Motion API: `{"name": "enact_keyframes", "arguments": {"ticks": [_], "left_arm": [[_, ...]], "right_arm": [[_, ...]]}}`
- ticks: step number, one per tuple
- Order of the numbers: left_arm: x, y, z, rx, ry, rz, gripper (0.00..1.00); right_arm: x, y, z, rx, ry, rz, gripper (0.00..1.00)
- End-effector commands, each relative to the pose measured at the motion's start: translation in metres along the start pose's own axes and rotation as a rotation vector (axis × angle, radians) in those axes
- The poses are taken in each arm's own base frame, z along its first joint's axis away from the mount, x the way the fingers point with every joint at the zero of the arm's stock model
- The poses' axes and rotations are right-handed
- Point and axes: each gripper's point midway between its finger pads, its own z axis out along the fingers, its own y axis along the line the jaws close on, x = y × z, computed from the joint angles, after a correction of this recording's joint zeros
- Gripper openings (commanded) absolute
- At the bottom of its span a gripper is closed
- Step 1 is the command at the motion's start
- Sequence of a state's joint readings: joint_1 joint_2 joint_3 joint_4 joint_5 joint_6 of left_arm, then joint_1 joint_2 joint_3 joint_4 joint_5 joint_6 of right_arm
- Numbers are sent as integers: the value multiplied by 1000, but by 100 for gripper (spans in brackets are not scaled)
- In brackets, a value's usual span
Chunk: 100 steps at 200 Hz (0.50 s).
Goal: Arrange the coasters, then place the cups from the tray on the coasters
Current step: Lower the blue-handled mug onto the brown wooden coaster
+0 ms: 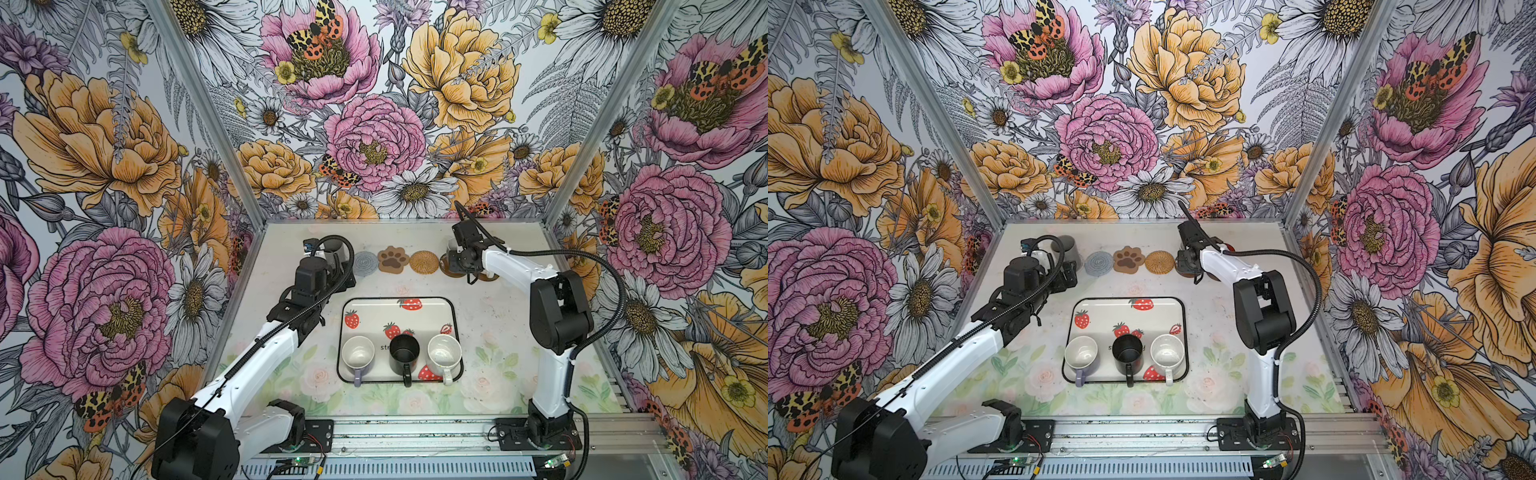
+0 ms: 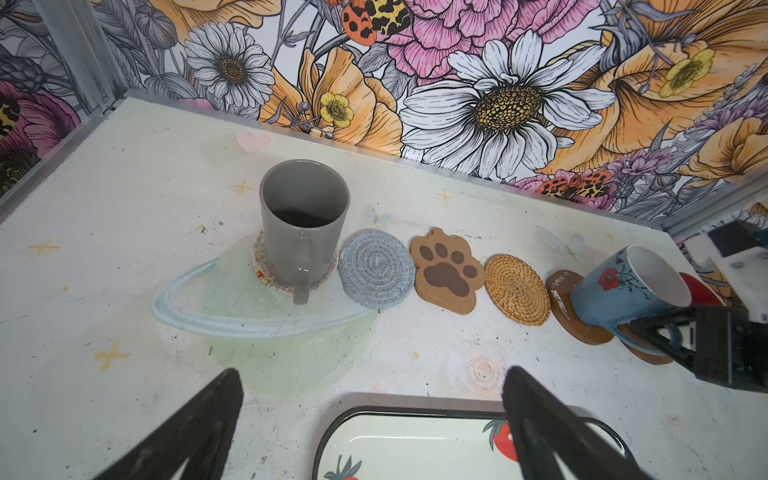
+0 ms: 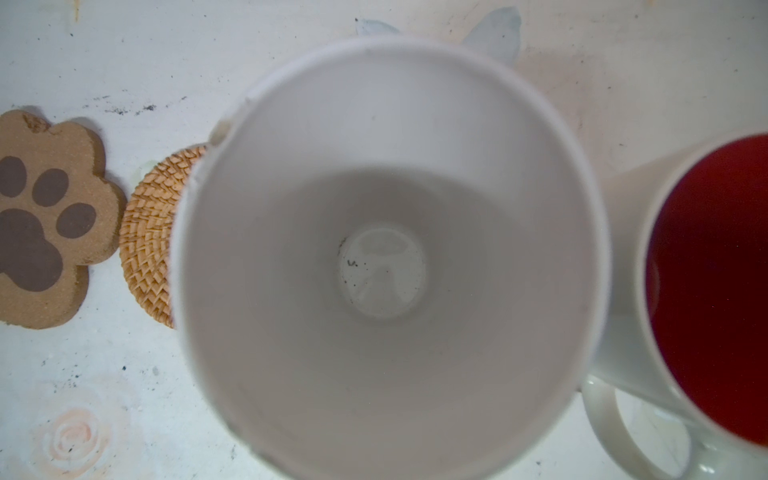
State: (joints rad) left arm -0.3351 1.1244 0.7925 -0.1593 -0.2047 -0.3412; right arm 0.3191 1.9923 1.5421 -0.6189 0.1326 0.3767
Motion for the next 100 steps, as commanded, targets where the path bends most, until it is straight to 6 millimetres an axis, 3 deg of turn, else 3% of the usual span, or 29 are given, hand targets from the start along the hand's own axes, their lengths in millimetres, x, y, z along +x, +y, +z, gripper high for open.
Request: {"name": "enact_keyframes", "arguments": {"ticks": [1, 100], "left_arm": [[-11, -1, 0, 6, -27, -11, 99], [-11, -1, -1, 6, -30, -11, 99]], "right_arm": [[-22, 5, -4, -24, -64, 26, 0], [-15, 1, 2, -15, -44, 30, 0]]}}
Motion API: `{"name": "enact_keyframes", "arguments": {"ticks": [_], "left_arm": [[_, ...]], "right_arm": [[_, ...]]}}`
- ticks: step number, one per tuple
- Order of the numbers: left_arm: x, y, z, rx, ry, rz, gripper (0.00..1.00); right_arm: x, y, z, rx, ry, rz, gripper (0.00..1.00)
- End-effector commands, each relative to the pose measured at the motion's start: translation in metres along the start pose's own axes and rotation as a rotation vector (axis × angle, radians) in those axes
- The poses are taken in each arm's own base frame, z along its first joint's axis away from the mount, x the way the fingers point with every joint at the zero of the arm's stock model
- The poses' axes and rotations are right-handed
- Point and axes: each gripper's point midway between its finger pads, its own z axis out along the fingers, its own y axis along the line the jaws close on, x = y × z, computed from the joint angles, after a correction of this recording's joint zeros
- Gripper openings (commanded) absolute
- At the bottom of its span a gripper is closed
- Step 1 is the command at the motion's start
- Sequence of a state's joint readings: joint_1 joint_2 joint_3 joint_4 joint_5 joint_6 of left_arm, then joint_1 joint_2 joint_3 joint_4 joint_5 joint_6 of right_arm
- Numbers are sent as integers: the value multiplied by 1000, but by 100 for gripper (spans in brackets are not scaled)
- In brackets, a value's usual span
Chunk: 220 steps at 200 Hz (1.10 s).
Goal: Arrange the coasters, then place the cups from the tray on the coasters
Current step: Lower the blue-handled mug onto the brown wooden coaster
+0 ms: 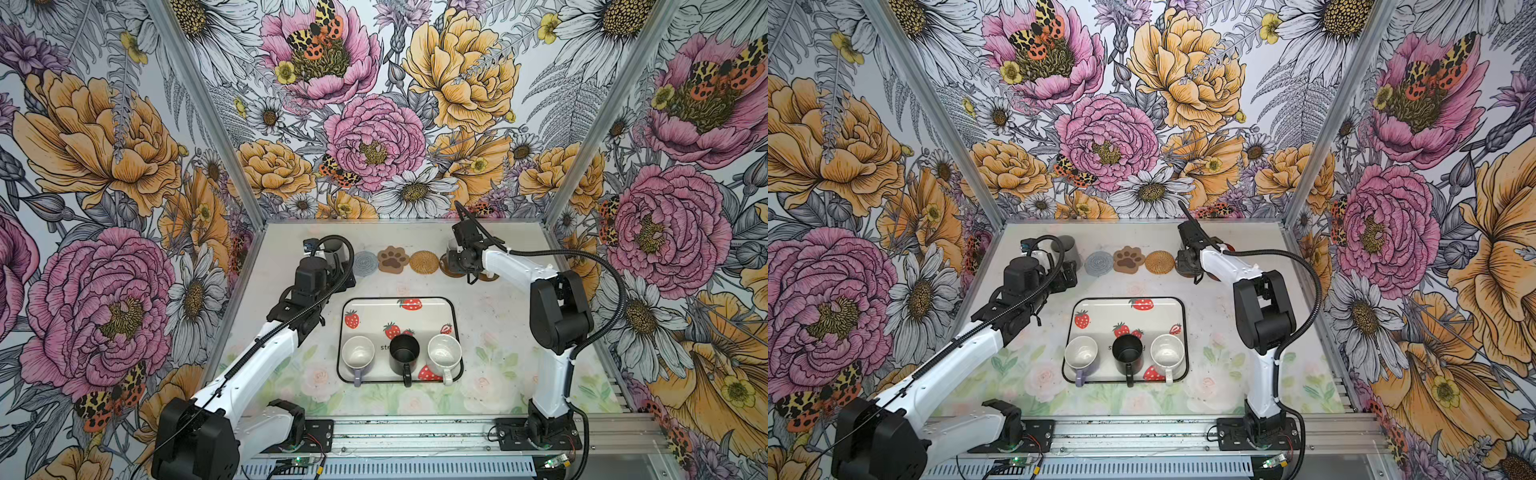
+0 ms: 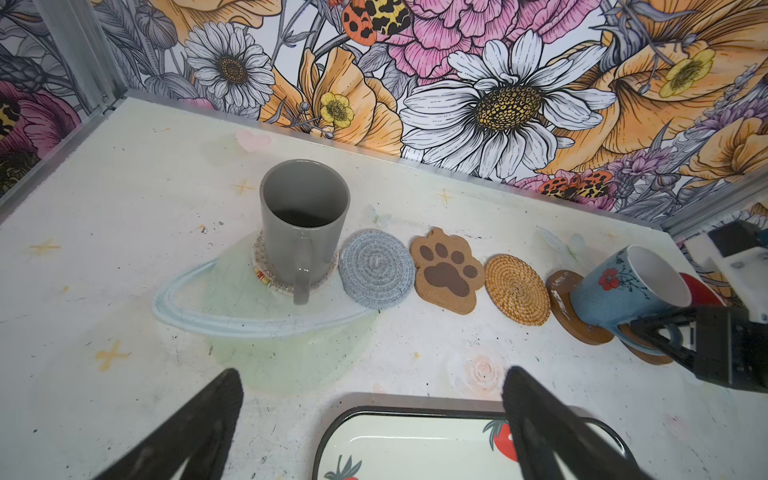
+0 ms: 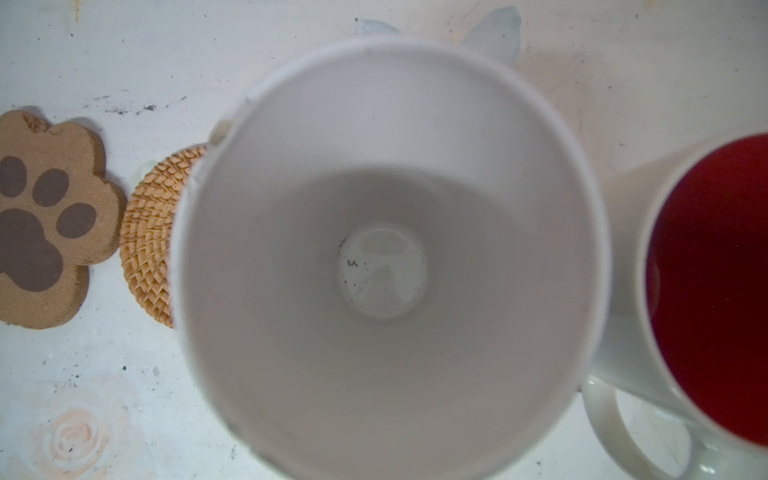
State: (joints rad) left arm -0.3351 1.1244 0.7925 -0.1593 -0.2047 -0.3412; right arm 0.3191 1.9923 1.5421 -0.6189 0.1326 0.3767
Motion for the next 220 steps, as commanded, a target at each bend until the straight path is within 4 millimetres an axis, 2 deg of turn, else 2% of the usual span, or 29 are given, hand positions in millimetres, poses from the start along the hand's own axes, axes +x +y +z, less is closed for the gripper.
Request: {"name": "enact_keyframes", "arguments": {"ticks": [1, 52, 115, 220], "left_arm": [[-12, -1, -1, 5, -31, -11, 99], [-12, -1, -2, 6, -31, -13, 99], [-12, -1, -2, 5, -30, -13, 99], [-11, 0, -3, 4, -28, -13, 99]], "right_arm": [[-15, 1, 3, -15, -43, 30, 0], [-11, 1, 4, -15, -35, 31, 0], [-9, 1, 5, -15, -30, 31, 15], [-3, 2, 7, -25, -14, 32, 26]]}}
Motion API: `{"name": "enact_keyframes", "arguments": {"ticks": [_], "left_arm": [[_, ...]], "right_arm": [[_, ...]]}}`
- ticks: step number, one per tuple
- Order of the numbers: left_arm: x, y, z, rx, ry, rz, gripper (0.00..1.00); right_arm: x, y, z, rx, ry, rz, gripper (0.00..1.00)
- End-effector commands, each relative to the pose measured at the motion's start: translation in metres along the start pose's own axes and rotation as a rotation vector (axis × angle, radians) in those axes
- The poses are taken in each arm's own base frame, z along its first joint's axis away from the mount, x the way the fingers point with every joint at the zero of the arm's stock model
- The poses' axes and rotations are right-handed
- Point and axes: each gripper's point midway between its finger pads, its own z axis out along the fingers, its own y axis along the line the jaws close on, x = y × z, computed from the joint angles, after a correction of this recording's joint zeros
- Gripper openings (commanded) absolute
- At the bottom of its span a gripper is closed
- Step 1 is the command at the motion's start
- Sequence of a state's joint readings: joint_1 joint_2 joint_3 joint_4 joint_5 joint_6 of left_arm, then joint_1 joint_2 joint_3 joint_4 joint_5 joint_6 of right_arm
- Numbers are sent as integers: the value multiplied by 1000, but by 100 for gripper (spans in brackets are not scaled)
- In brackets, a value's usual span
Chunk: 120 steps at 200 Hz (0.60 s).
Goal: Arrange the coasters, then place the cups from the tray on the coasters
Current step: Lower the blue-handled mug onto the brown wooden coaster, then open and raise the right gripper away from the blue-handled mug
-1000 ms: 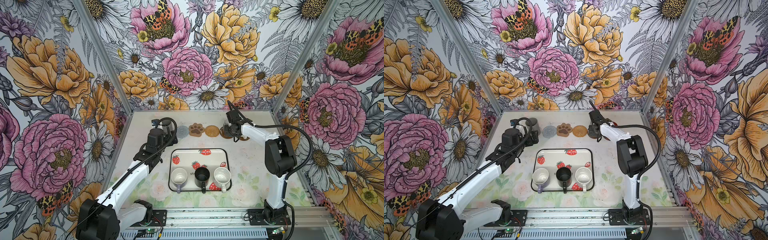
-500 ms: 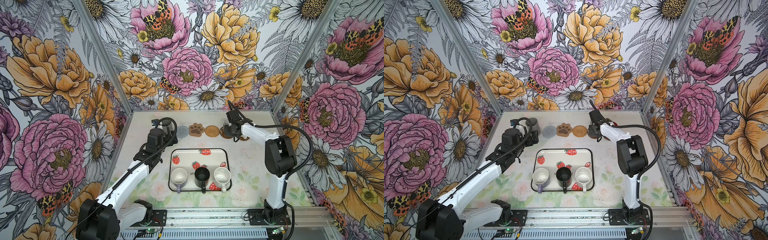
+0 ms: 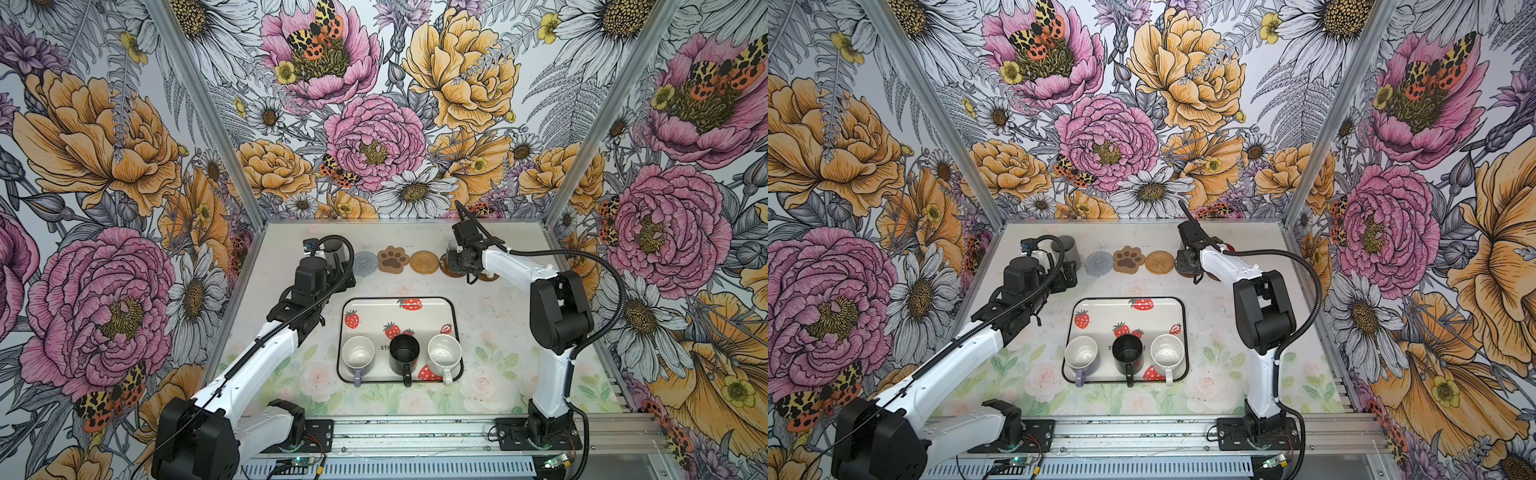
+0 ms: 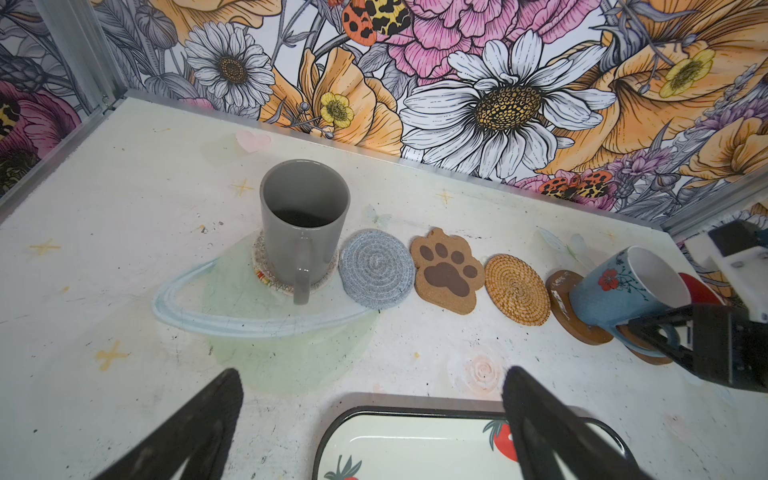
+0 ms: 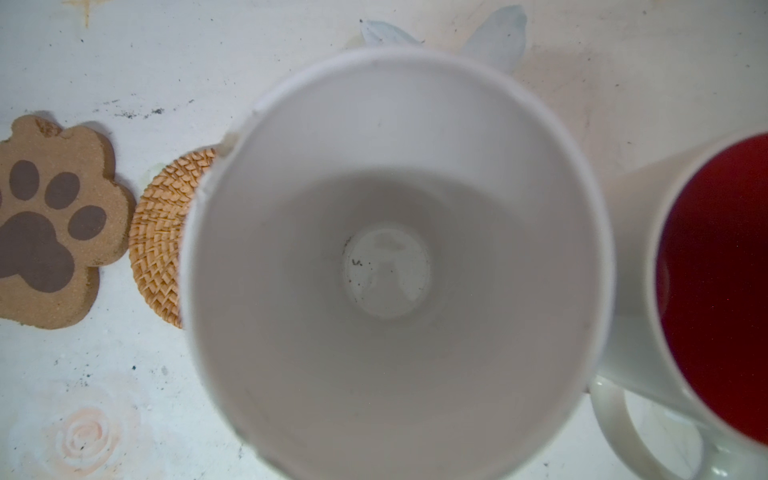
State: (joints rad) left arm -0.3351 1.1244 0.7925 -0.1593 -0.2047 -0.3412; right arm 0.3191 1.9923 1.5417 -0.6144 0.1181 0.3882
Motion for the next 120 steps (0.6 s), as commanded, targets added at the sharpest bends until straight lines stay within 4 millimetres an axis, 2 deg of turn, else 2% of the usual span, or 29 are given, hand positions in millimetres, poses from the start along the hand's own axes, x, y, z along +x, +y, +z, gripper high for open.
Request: {"name": "enact_keyframes", "arguments": {"ticks": [1, 120], "left_arm": [[-12, 0, -3, 5, -28, -13, 99], [-13, 0, -6, 7, -33, -16, 99]], "right_arm": [[-4, -1, 7, -9, -15, 20, 26], [0, 0, -3, -29, -18, 30, 44]]}}
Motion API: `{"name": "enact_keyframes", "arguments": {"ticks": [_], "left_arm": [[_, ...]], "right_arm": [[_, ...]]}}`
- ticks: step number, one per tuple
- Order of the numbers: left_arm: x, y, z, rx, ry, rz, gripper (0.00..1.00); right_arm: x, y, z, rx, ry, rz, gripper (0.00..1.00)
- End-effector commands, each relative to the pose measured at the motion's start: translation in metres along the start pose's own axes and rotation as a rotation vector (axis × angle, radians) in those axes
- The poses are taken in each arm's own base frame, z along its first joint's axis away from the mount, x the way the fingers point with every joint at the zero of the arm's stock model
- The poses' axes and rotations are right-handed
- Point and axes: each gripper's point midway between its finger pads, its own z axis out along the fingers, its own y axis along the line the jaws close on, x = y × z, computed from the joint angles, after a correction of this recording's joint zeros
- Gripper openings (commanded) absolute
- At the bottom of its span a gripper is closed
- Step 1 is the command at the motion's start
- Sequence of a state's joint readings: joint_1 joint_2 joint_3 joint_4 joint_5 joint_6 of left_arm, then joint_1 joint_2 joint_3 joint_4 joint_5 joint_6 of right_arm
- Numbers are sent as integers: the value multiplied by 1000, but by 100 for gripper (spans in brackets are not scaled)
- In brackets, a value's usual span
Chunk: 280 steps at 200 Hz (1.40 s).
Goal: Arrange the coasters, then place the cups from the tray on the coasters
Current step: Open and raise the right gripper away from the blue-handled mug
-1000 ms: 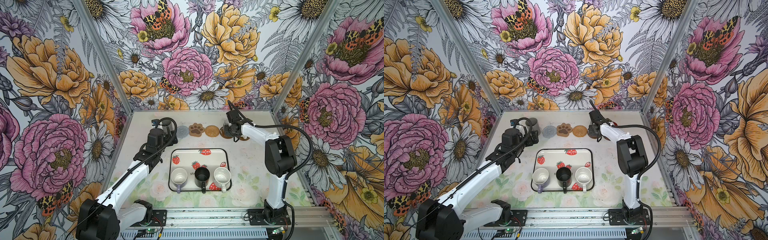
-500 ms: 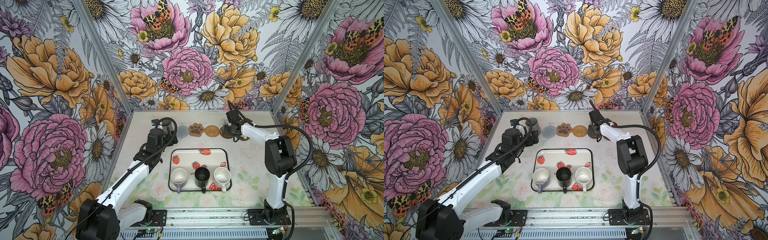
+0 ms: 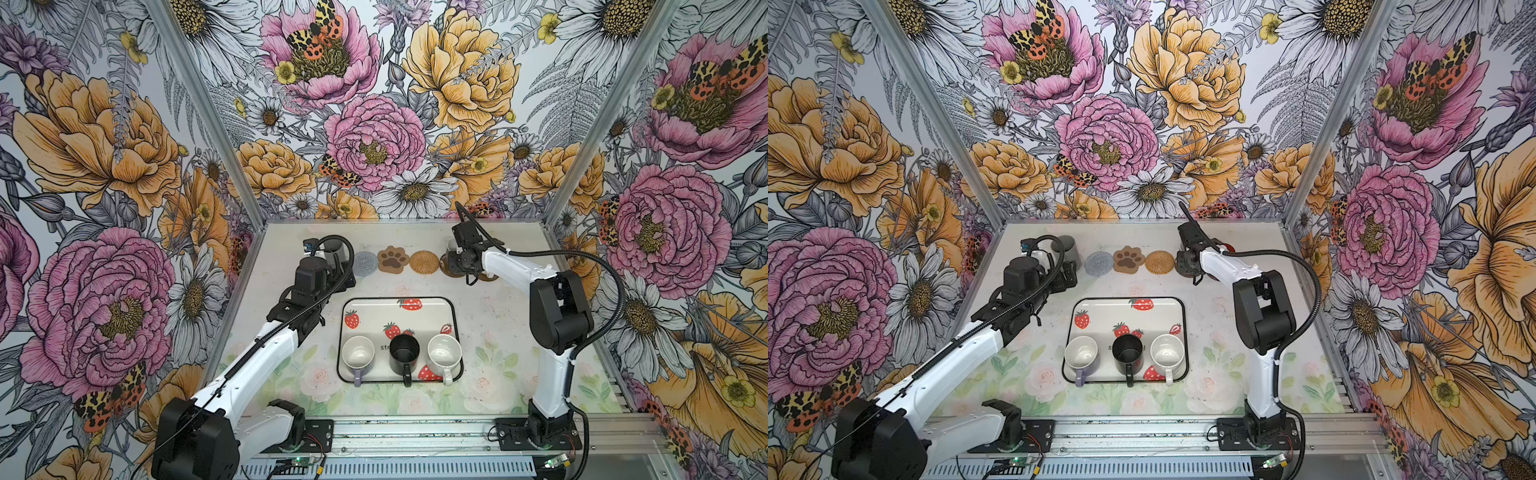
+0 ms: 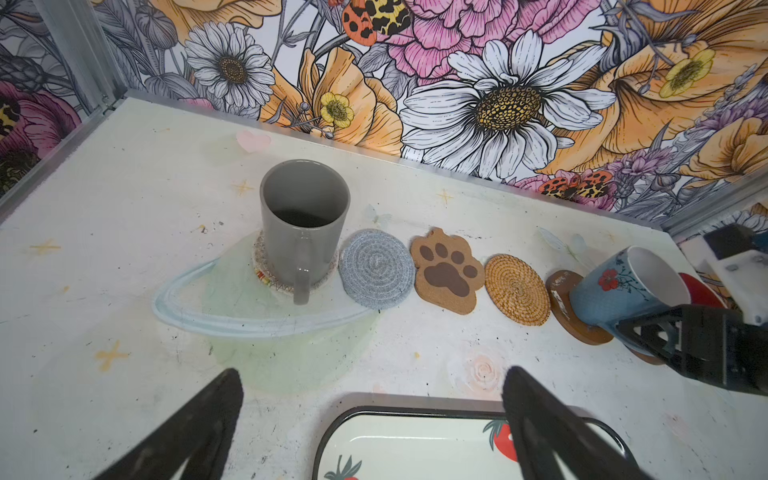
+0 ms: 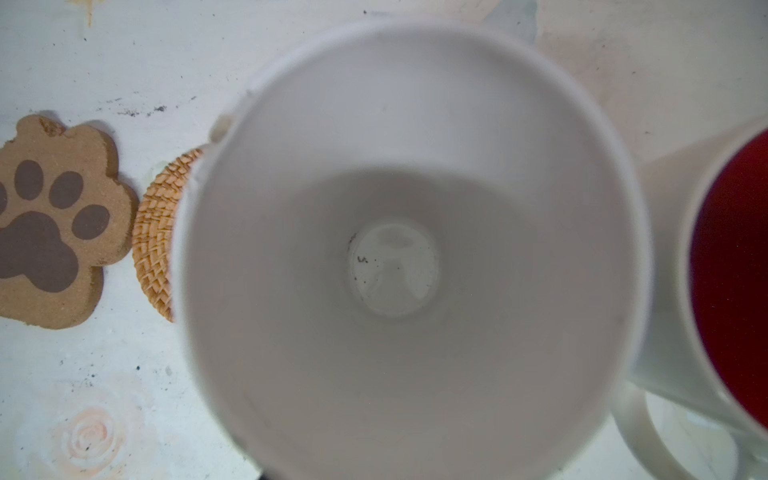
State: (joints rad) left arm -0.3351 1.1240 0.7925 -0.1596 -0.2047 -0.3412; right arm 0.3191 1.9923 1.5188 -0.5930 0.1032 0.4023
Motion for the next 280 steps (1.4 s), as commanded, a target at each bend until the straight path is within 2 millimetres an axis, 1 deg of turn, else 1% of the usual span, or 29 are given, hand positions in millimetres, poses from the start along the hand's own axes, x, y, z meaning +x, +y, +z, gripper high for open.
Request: {"name": "enact_keyframes", "arguments": {"ticks": [1, 22, 63, 99, 136, 170, 185, 188, 195, 218, 239, 260, 280], "left_arm": [[-14, 0, -6, 6, -34, -17, 99], [-13, -1, -7, 10, -33, -16, 99], [-14, -1, -9, 11, -36, -19, 99], [-15, -3, -10, 16, -35, -21, 99], [-15, -8, -15, 29, -34, -15, 98], [-17, -16, -23, 55, -42, -18, 98], [-17, -22, -28, 74, -47, -24, 97], [-20, -19, -29, 54, -61, -26, 97], [-23, -21, -31, 58, -70, -28, 97], [-26, -31, -39, 82, -76, -26, 97], [-30, -35, -46, 85, -87, -15, 97], [-37, -36, -51, 81, -98, -32, 96], [-43, -44, -56, 111, -101, -51, 96]], "right_arm": [[-5, -1, -8, -16, -24, 15, 44], [-4, -2, -13, -20, -28, 18, 48], [-3, -3, -30, -30, -48, 28, 58], [0, -4, -46, -39, -68, 35, 61], [-4, -2, -71, -55, -115, 39, 61], [-17, 6, -101, -81, -189, 37, 62], [-27, 5, -117, -78, -240, 65, 63], [-30, 5, -120, -81, -253, 73, 63], [-36, 5, -129, -94, -287, 94, 63], [-58, 15, -160, -183, -407, 163, 63], [-72, 26, -185, -287, -479, 212, 63], [-77, 33, -203, -355, -518, 248, 63], [-74, 34, -208, -398, -550, 299, 63]]}}
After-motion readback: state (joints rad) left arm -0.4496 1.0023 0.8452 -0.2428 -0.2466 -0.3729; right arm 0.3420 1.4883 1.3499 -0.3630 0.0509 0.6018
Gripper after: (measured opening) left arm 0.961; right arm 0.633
